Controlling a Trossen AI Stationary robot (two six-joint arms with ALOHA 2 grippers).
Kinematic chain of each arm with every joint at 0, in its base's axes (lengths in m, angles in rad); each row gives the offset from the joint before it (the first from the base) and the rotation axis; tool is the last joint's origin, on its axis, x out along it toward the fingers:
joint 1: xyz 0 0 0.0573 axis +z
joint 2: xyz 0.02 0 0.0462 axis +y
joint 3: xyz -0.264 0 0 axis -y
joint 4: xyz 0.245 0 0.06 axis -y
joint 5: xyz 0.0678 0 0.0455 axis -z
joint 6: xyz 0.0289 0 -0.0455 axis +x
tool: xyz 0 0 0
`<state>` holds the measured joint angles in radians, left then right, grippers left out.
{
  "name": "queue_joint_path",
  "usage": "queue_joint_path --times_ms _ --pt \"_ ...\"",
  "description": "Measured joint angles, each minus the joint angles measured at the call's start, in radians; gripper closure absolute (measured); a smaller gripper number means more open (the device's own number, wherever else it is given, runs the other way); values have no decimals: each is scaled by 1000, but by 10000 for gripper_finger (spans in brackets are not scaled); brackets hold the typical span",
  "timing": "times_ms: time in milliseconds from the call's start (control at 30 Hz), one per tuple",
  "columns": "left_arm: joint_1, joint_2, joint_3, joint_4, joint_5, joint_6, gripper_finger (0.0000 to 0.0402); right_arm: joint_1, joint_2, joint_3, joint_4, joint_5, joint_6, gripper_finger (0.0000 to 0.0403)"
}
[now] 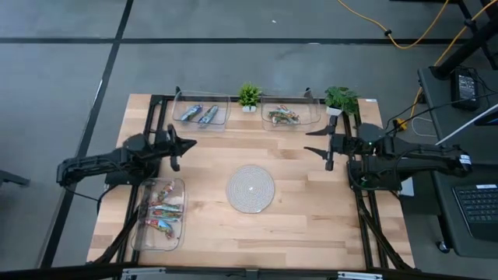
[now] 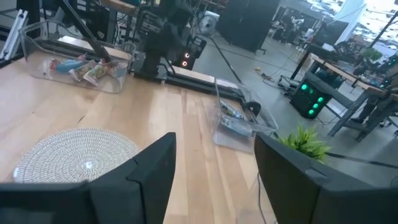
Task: Pick and place Granola Bars by type
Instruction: Return to Home Position
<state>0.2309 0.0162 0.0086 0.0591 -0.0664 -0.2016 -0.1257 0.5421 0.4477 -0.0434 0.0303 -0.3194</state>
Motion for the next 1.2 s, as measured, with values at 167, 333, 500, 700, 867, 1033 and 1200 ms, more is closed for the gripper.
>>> queue_joint_path --times_ms 167,333,500,700,867,1033,1200 --pt "-1 -15 0 50 67 39 397 0 8 0 -3 -4 1 183" --pt "-12 -11 0 16 160 -69 397 0 8 0 -4 -6 0 183" --pt "-35 -7 0 -25 45 -6 398 0 7 0 9 -6 -3 183" --pt "-33 -7 0 -22 -93 141 398 0 7 0 18 -6 -3 183" --pt "-33 -7 0 -25 -62 211 398 0 7 0 18 -6 -3 183" --pt "-33 -6 0 -26 -48 267 399 0 7 0 17 -8 -4 183" --pt "-33 -6 0 -26 -48 293 395 0 0 -35 62 -44 -9 183"
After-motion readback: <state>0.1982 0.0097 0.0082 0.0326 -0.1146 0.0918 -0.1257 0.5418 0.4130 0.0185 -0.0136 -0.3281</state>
